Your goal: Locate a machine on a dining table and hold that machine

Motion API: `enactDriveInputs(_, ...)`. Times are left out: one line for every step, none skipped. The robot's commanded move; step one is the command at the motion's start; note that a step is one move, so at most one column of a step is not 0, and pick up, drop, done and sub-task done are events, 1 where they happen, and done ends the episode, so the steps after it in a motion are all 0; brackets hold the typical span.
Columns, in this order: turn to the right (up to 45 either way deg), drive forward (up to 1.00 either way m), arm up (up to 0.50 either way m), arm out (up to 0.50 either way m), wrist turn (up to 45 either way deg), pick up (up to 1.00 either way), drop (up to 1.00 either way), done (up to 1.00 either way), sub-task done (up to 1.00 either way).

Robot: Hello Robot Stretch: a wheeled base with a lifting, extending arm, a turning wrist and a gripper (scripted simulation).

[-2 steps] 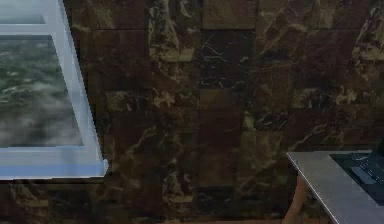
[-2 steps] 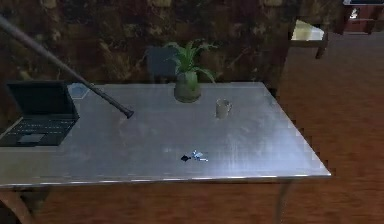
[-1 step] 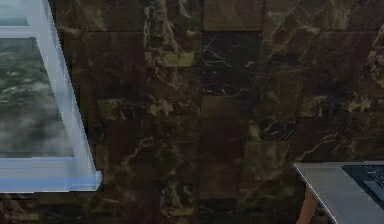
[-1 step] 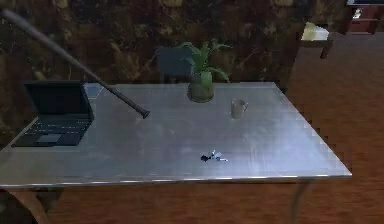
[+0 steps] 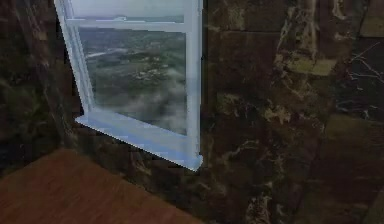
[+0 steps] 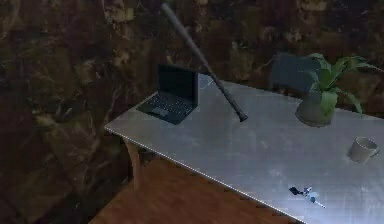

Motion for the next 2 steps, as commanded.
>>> enactDriveInputs(45.0, 0.0, 0.0, 0.0, 0.0, 0.0, 0.0, 0.0, 0.0)
enactDriveInputs(33.0, 0.0, 0.0, 0.0, 0.0, 0.0, 0.0, 0.0, 0.0)
